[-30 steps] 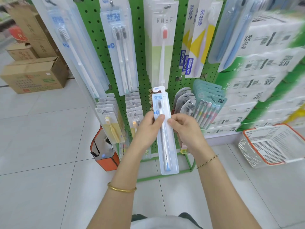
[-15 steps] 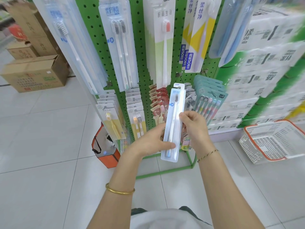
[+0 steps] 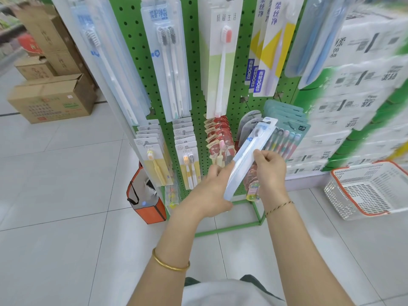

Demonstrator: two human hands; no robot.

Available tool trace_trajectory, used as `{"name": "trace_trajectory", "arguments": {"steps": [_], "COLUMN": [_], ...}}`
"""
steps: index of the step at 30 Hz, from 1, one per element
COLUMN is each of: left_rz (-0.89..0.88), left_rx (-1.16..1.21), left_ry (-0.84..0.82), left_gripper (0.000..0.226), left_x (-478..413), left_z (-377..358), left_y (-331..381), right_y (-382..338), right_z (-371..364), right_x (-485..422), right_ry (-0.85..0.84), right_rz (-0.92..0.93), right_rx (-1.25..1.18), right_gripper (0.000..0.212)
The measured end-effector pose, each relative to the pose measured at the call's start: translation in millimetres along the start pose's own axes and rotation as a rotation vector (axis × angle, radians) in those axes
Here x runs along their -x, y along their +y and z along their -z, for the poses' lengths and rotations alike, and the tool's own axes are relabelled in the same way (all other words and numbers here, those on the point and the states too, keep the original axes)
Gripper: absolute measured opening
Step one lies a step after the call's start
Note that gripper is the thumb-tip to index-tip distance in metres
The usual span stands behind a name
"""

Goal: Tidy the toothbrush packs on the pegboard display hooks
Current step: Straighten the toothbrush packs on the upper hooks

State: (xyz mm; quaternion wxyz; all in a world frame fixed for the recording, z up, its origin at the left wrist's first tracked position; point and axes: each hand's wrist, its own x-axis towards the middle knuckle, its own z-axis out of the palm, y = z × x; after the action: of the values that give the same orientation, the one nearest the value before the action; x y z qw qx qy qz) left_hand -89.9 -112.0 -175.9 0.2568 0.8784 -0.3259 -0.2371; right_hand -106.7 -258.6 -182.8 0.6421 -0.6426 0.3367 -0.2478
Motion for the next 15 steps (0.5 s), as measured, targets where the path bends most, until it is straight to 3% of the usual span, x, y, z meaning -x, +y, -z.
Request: {"name": "trace_trajectory", "arguments": {"steps": [3, 7, 10, 15], "left_rz": [0.019, 0.047, 0.037, 0.069], "left_rx": [0.008, 0.227, 0.351, 0.618], "left_ry": [-0.014, -0.048, -0.072, -0.083], "left_gripper": [0.095, 0.077, 0.07, 0.032], "left_x": [-1.3, -4.1, -2.5, -1.1], "left_z": [1.6, 3.9, 4.3, 1.4], "left_y": [-1.8, -3.8, -5.3, -9.0], "right_y": [-0.4, 1.7, 1.2, -3.8], "right_z": [0.6, -1.4, -0.4, 5.4], "right_x": [2.5, 1.9, -2.0, -3.2], "right_ry": [-0.05, -0.128, -0.085, -0.108], "right_rz": [0.013, -0.043, -0.07, -0.058], "right_rx": [-0.018, -0.071, -0.122, -0.163], "right_gripper": [0.031, 0.022, 0.019, 0.014]}}
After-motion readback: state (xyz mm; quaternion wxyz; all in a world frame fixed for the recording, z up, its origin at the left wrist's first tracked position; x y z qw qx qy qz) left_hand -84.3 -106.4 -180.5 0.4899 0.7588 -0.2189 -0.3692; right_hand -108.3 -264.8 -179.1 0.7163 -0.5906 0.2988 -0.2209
